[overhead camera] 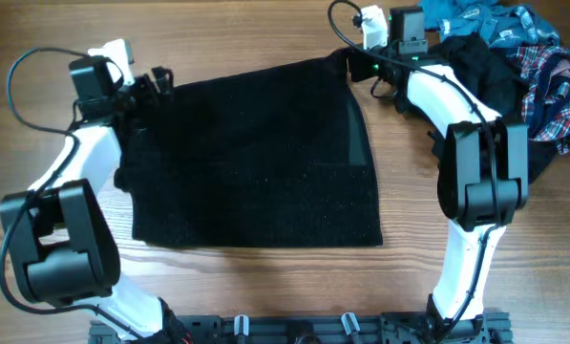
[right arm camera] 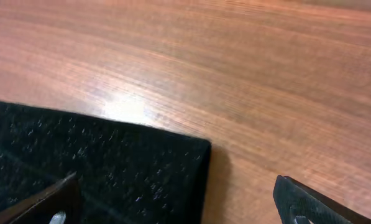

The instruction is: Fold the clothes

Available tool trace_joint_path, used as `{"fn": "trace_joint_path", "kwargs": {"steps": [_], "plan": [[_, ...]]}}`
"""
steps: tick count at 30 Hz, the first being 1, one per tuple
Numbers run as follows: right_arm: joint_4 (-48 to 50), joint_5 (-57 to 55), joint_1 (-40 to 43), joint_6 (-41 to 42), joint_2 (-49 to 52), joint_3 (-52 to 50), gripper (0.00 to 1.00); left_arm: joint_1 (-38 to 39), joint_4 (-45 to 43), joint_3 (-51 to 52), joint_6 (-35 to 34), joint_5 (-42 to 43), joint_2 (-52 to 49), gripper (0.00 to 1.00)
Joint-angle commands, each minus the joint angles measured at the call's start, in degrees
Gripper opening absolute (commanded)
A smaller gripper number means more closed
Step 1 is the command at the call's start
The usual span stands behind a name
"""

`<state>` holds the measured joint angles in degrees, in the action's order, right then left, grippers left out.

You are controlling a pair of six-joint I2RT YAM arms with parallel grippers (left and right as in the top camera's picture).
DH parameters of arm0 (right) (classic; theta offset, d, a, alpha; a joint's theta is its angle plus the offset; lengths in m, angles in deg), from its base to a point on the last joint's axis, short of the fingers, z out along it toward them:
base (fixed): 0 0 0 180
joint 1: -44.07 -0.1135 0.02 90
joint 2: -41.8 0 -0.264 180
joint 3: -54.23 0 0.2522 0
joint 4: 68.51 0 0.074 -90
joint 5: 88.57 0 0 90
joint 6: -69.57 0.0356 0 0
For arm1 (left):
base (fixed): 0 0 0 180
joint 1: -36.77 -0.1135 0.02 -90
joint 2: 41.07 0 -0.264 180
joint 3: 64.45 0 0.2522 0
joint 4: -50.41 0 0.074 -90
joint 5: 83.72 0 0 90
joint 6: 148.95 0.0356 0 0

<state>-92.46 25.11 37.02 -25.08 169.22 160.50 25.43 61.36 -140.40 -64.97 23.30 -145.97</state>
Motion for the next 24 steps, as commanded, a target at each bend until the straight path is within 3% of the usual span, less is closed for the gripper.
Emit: {"fn": "trace_joint_path", "kwargs": {"steps": [1, 17, 21, 24], "plan": [[1.0, 0.1, 0.8, -1.0, 2.1, 1.1, 0.98, -3.5, 3.1, -0.6, 1.3, -0.5, 0.1, 1.0], [-0.3, 1.7, 0.8, -1.2, 3.7, 1.1, 0.98, -6.5, 7.6, -0.6, 1.4, 0.6, -3.2, 1.0], [-1.2, 1.6, 0.8, -1.2, 3.7, 1.1, 0.98, -6.5, 6.5, -0.6, 1.4, 4.5, -4.8, 1.0], [-1.5, 1.6, 0.8, -1.1, 3.7, 1.1, 0.98, -6.5, 4.5, -0.6, 1.3, 7.8, -5.5, 0.9]]}}
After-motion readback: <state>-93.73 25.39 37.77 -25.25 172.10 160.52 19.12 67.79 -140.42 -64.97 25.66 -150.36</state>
